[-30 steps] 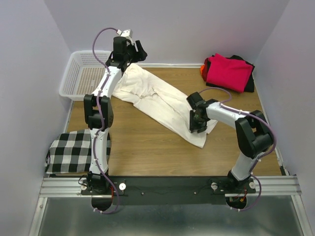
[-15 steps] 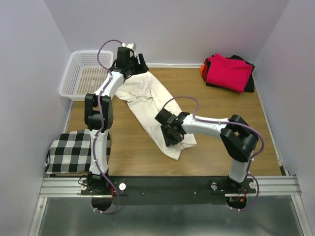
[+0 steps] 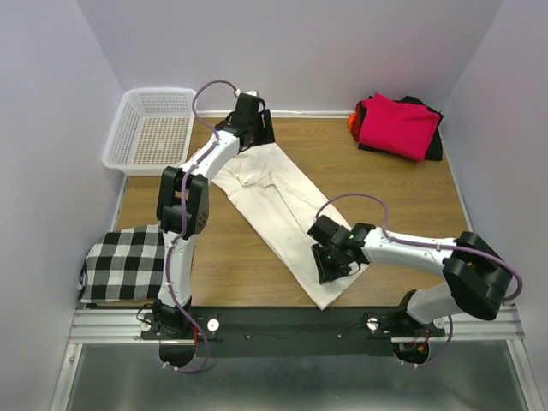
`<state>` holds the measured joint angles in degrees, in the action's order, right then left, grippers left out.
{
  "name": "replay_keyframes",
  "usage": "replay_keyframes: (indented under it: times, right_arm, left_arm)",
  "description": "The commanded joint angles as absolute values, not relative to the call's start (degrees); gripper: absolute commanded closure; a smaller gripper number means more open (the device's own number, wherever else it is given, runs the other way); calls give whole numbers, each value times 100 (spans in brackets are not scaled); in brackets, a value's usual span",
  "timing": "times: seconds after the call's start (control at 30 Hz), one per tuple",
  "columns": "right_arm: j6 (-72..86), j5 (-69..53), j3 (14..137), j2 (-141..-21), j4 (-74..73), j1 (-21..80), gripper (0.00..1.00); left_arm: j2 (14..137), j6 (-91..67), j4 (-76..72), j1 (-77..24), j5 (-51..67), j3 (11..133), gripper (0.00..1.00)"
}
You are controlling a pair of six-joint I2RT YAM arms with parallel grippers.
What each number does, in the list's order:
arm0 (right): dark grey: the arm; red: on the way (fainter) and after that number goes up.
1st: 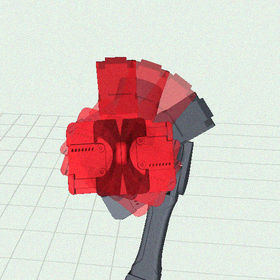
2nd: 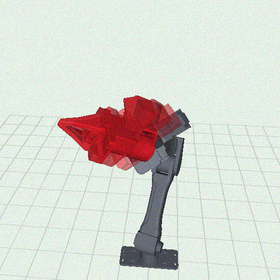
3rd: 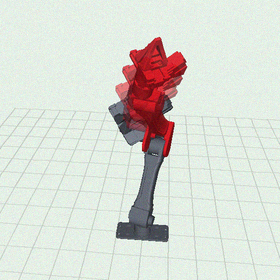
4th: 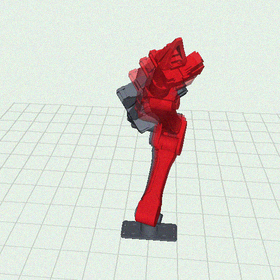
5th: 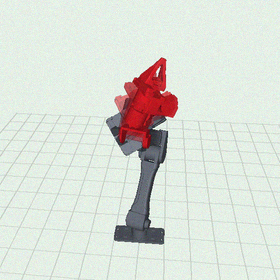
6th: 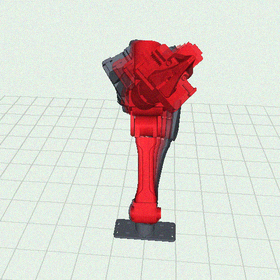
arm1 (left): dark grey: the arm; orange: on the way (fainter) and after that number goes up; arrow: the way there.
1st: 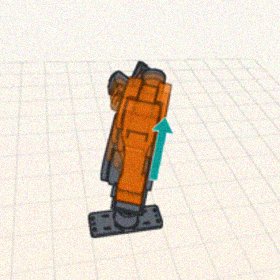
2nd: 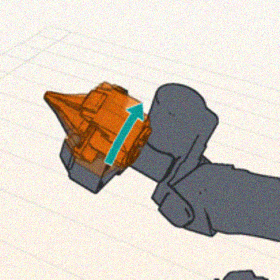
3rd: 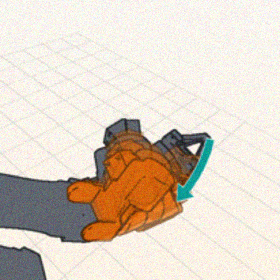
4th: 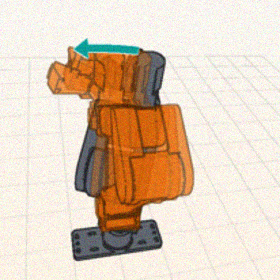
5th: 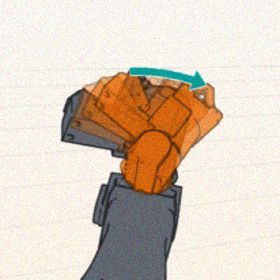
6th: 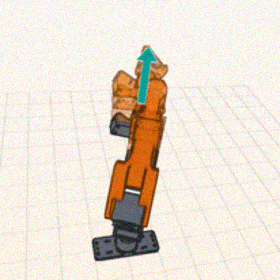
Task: Fold and stack the t-shirts
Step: Rotate the tshirt 90 degrees
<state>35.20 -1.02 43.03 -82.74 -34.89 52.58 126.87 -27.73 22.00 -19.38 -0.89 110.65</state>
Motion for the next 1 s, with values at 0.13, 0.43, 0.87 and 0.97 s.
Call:
replay_keyframes:
  times: [0.13, 0.43, 0.87, 0.97]
  right_arm:
    - [4086, -36, 4385, -7700, -4393, 5335, 57]
    - [4192, 922, 5264, -7277, -4781, 5388, 55]
    - [3718, 2285, 5985, -8533, -4632, 5388, 52]
    - [3621, 2338, 6047, -8780, -4500, 5379, 52]
  left_arm:
    - [12806, -3401, 3487, -2118, -1265, 11487, 21]
    - [12594, -3366, 3630, -2118, -1424, 10653, 19]
    - [13937, -3428, 4148, -1995, -1784, 11855, 19]
    - [14508, -3349, 4306, -1899, -1758, 12672, 18]
